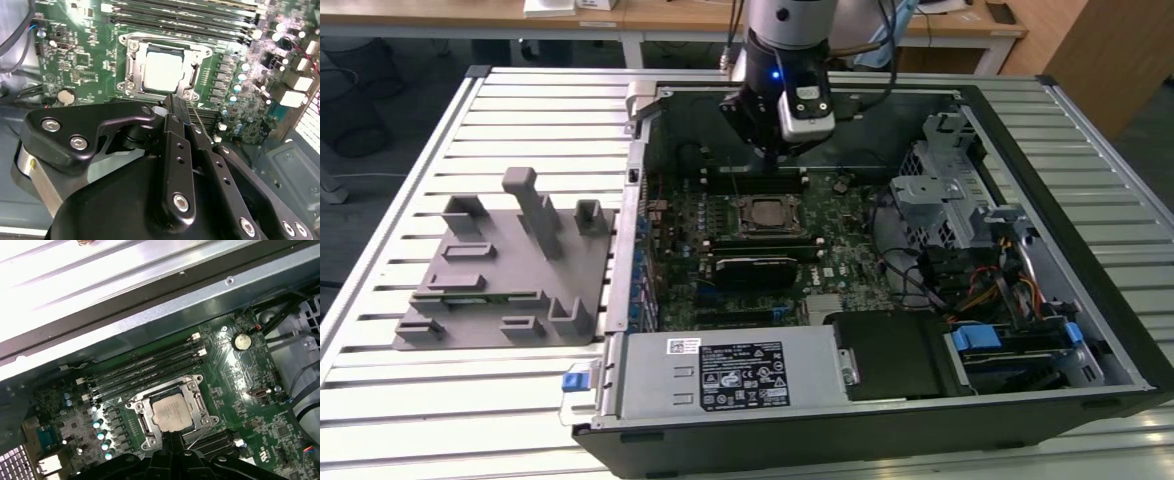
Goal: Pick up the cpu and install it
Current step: 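Install the first cpu locking lever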
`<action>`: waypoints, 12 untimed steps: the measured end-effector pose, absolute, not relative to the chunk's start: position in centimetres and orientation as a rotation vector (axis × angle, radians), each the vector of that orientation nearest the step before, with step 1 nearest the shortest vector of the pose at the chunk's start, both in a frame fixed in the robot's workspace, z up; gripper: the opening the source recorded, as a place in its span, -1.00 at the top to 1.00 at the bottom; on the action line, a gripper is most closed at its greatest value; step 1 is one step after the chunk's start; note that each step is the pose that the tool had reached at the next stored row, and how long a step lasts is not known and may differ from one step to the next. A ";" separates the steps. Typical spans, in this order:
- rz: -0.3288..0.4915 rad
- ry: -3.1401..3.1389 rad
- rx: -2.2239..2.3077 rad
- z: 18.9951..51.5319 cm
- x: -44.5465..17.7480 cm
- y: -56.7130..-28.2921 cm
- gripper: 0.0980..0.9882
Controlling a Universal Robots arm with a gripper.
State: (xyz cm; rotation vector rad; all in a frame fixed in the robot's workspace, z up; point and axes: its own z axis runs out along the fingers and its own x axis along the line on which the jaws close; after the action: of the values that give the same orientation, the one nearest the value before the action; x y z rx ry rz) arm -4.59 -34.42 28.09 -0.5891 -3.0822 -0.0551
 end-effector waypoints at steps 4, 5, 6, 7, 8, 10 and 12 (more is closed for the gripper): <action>-0.060 -3.108 -0.517 28.1 -4.6 -34.4 0.98; -0.060 -3.112 -0.491 28.1 -4.6 -34.4 0.98; -0.060 -3.116 -0.463 28.1 -4.6 -34.4 0.98; -0.060 -3.120 -0.435 28.1 -4.6 -34.4 0.98; -0.060 -3.123 -0.407 28.1 -4.6 -34.4 0.98; -0.060 -3.130 -0.350 28.1 -4.6 -34.4 0.98; -0.061 -3.135 -0.291 28.0 -4.6 -34.4 0.98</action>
State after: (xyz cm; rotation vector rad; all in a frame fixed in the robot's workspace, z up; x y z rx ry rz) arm -4.59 -34.42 28.04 -0.2914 -3.1348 -0.0605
